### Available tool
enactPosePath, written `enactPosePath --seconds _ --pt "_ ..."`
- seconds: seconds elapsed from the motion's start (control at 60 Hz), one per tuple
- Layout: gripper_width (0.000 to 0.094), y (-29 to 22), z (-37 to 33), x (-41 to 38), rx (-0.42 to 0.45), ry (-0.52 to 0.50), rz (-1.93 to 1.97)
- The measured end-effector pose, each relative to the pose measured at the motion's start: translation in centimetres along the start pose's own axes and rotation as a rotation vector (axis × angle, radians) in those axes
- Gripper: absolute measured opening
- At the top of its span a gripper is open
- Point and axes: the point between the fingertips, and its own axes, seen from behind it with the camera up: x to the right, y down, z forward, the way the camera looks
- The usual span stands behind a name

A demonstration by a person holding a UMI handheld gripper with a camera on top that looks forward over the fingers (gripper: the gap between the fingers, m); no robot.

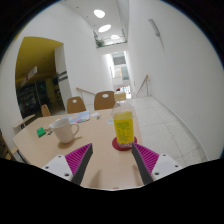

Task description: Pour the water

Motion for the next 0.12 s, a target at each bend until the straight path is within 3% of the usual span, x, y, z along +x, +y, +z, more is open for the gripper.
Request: enactPosePath --seconds 0.117 --pt "0.0857 1.3 -1.5 -0.6 0.019 -0.064 0.056"
